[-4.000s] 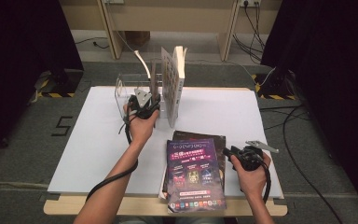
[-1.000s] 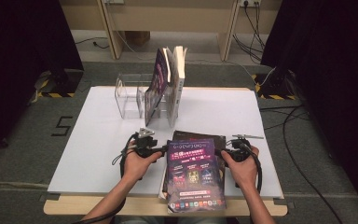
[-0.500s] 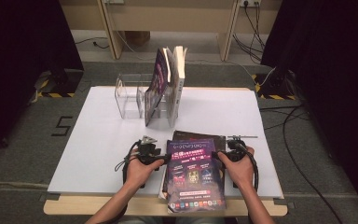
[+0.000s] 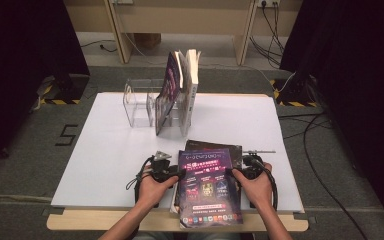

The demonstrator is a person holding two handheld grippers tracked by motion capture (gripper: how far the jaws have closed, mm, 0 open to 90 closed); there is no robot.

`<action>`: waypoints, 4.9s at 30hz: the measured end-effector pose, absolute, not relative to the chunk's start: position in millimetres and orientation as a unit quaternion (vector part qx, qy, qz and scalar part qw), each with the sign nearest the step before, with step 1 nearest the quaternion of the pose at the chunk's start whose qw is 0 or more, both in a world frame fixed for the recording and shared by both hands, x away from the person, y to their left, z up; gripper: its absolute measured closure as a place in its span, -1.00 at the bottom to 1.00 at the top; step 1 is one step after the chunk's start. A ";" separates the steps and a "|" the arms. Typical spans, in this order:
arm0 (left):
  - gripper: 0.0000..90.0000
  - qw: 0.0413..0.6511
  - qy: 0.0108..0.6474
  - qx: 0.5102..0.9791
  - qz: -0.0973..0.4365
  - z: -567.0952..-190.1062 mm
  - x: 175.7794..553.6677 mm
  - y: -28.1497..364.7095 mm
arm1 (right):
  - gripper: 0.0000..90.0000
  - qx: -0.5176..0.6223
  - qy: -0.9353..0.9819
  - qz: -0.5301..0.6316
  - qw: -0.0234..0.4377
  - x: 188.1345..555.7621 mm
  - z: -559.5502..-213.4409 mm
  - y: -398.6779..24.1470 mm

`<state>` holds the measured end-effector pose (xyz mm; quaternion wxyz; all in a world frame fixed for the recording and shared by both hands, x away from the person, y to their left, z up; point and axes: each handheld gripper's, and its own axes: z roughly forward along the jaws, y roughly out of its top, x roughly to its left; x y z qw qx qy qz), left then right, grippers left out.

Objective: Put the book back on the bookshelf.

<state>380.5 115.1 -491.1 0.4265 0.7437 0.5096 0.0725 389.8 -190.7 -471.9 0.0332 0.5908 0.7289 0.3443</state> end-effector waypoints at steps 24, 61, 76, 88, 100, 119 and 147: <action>0.38 0.423 0.548 0.716 0.084 -488.9 397.0 124.3 | 0.46 0.617 0.705 0.347 0.038 392.4 -472.7 -173.4; 0.44 0.459 0.570 0.680 0.045 -478.5 386.9 141.4 | 0.29 0.607 0.712 0.352 0.023 398.0 -472.8 -158.4; 0.48 0.498 0.560 0.662 0.013 -475.6 378.5 134.1 | 0.31 0.610 0.710 0.352 0.025 397.9 -472.9 -158.2; 0.77 0.477 0.511 0.715 0.024 -486.2 382.2 125.3 | 0.25 0.605 0.712 0.356 0.002 405.0 -472.3 -161.6; 0.63 0.470 0.522 0.712 0.020 -489.1 387.0 134.0 | 0.16 0.611 0.707 0.355 -0.006 455.2 -470.0 -162.1; 0.30 0.442 0.553 0.706 0.030 -488.6 383.2 152.9 | 0.14 0.610 0.708 0.356 0.009 483.5 -470.7 -149.9; 0.36 0.390 0.551 0.735 0.067 -486.6 376.7 144.3 | 0.40 0.638 0.657 0.392 -0.087 473.6 -479.7 -165.0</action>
